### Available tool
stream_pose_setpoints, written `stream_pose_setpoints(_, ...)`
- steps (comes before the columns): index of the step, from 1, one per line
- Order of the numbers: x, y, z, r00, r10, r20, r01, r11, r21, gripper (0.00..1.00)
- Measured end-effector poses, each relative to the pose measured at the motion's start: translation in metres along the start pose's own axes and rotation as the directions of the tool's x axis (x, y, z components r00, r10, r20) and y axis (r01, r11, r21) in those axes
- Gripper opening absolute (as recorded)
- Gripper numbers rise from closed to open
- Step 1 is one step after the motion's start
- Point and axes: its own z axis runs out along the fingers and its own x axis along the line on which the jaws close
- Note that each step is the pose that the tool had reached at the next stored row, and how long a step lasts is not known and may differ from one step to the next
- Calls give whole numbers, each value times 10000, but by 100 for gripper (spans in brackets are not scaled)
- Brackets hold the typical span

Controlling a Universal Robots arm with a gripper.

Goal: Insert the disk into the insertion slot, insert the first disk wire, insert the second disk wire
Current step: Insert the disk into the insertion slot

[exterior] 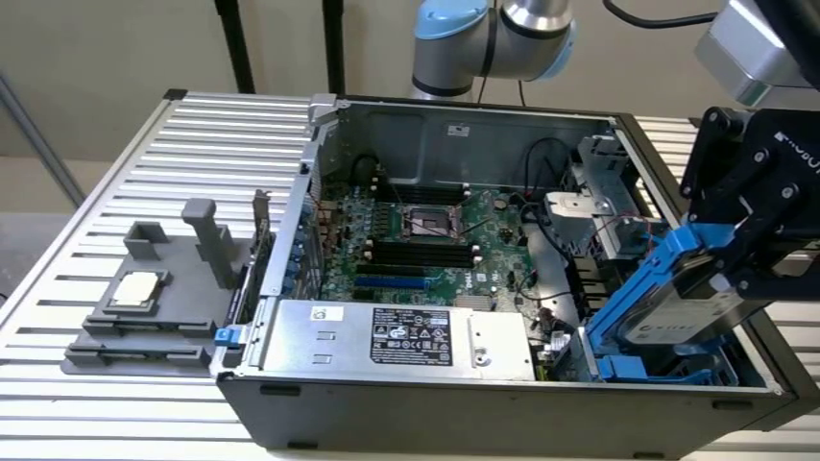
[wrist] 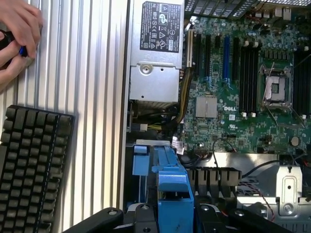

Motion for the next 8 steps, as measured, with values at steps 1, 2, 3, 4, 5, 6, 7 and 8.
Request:
stream_pose_setpoints(1, 0, 0, 5, 10000, -8, 10, 8, 10000, 1, 32)
stream_pose_setpoints(2, 1, 0, 11, 10000, -16, 16, 16, 10000, 3, 32)
stream_pose_setpoints(3, 2, 0, 18, 10000, -23, 23, 23, 10000, 6, 32)
stream_pose_setpoints(4, 3, -1, 24, 10000, -31, 29, 31, 10000, 8, 32)
stream_pose_setpoints(5, 3, -1, 31, 10000, -41, 32, 41, 10000, 11, 32)
stream_pose_setpoints(6, 4, -1, 39, 10000, -49, 34, 49, 10000, 14, 32)
stream_pose_setpoints(7, 5, -1, 46, 10000, -57, 36, 57, 10000, 16, 32)
stream_pose_setpoints(8, 6, -1, 55, 10000, -67, 39, 67, 10000, 19, 32)
